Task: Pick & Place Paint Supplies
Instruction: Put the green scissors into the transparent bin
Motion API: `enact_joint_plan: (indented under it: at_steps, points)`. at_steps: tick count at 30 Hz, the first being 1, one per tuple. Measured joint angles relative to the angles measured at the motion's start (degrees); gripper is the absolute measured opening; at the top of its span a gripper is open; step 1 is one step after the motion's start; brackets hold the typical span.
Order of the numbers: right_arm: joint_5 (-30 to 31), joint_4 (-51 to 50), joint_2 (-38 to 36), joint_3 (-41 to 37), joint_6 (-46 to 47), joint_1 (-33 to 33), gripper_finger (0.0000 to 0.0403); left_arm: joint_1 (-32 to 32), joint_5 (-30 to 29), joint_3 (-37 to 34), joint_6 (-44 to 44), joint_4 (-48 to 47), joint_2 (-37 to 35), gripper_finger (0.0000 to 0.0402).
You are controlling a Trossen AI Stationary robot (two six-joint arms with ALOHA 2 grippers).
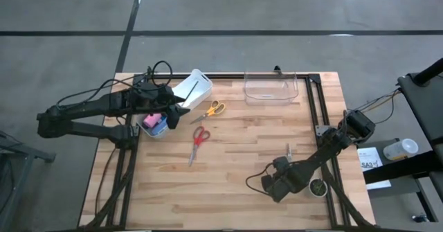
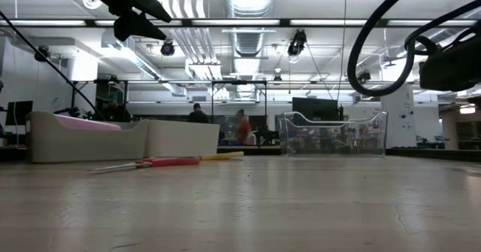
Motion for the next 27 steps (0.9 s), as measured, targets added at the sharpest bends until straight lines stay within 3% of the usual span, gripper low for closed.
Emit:
enact_joint_plan:
  at_steps: [3, 16, 23, 27]
  points:
    - [0.33, -0.01, -0.42, -0.08, -0.01, 0.00, 0.0018, 0.00, 0.00, 0.00, 0.01, 0.00, 0.01, 0.0271]
    - [0.95, -0.10, -1.53, -0.08, -0.52, -0.02, 0.0024, 0.00, 0.00, -0.01, -0.01, 0.01, 0.00, 0.0271]
    - [1.21, -1.58, -6.85, -0.08, -1.51, -0.02, 0.0024, 0.00, 0.00, 0.00, 0.00, 0.00, 0.01, 0.0271]
    - [4.69, -3.79, -11.39, -0.08, -1.83, -0.02, 0.0024, 0.00, 0.00, -0.02, -0.01, 0.00, 0.01, 0.0271]
